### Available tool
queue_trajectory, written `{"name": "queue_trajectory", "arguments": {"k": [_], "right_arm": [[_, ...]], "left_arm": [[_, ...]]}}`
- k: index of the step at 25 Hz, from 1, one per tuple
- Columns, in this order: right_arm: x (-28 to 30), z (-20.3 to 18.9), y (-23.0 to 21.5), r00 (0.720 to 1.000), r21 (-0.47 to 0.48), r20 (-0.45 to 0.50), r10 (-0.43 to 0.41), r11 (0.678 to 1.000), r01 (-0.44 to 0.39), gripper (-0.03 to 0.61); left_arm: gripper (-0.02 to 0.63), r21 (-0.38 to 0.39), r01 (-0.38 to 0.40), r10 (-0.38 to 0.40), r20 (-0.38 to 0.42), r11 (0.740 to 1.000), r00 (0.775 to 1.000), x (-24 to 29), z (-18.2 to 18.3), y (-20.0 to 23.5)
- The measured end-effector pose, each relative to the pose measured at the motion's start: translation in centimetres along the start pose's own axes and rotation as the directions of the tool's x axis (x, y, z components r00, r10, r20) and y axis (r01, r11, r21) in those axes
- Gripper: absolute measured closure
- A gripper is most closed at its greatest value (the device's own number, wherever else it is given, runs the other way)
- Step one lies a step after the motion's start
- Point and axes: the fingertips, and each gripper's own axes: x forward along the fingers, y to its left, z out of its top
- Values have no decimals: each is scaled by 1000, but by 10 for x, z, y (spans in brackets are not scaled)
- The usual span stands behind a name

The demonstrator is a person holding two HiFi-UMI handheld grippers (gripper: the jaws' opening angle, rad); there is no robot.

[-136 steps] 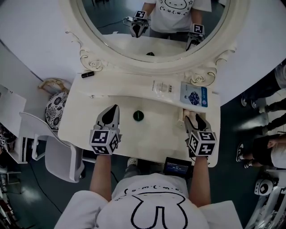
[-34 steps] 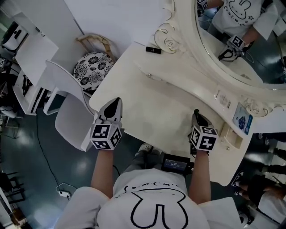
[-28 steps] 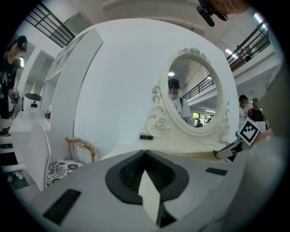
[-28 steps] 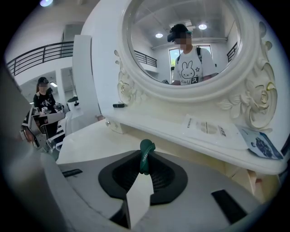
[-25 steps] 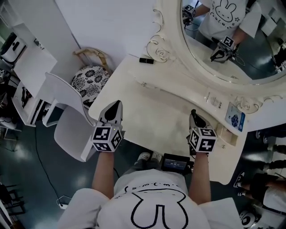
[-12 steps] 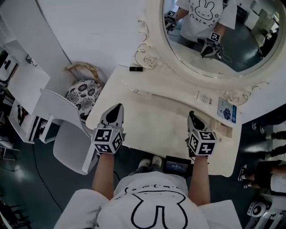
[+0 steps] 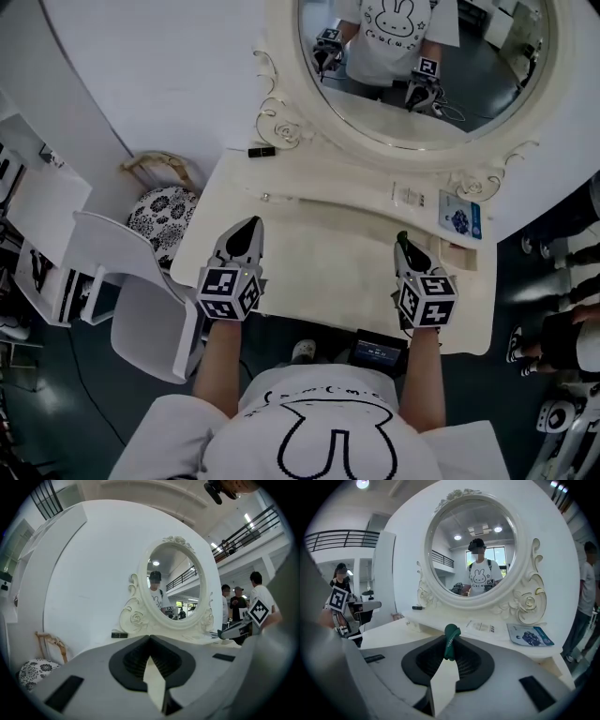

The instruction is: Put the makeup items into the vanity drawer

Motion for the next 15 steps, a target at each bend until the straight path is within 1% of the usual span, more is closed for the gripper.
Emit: {"name": "queue_trajectory", "arguments": {"k": [4,8,15], "right_arm": [[-13,-2,-23,1000,9,14,-12,1000,12,514],[-29,-6,-51,1000,21,20,-14,1000,14,512],[-55,-13,-113,999,23,24,-25,999,25,511]], "left_arm": [[600,14,21,-21,-2,1000,1000,12,4,-26],[600,35,46,-45,-13,998,999,23,4,-64],[600,40,52,-52,-17,998,999,40,-1,-126]]}}
